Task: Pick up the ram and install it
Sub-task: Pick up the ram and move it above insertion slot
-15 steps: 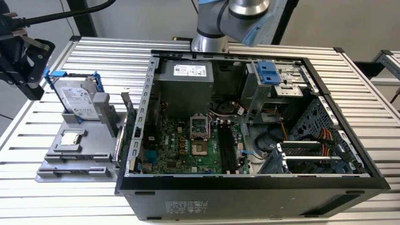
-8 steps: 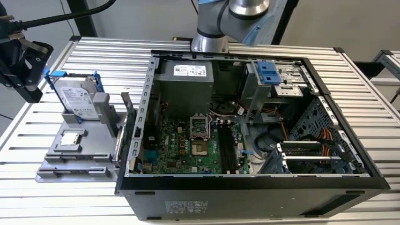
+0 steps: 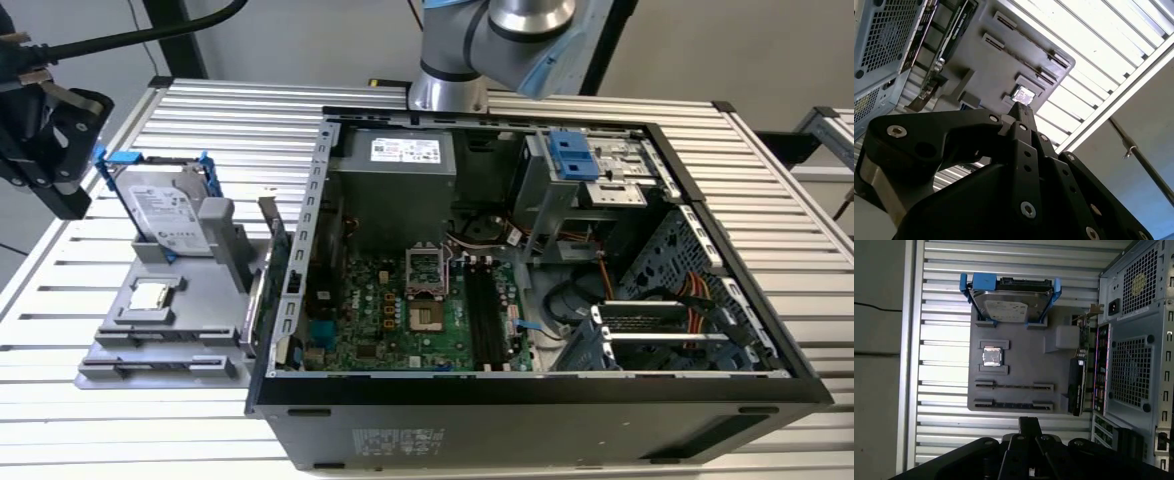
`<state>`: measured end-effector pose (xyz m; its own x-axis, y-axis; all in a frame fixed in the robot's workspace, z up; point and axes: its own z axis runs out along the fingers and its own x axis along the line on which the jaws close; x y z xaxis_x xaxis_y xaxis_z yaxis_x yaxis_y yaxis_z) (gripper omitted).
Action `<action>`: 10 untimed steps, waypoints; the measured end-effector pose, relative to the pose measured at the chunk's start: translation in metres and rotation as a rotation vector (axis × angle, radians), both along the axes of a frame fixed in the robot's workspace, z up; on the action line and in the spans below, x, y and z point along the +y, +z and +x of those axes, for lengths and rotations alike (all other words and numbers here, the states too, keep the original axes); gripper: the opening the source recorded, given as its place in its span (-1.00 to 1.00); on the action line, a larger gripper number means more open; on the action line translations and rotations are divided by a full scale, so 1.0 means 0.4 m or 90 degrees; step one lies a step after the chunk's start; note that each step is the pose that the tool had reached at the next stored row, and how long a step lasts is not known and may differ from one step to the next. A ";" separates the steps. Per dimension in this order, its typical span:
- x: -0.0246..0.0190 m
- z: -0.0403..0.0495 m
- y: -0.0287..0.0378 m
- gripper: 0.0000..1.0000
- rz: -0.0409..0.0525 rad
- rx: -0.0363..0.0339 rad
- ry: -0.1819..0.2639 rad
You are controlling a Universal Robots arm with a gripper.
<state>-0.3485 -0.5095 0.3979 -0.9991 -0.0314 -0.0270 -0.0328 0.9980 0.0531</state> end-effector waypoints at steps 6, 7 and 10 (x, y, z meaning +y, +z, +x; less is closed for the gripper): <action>0.000 0.000 0.000 -1.00 0.0000 0.0000 0.001; 0.000 0.000 0.000 -1.00 0.0000 0.0000 0.005; 0.000 0.000 0.000 -1.00 -0.0001 0.0000 0.020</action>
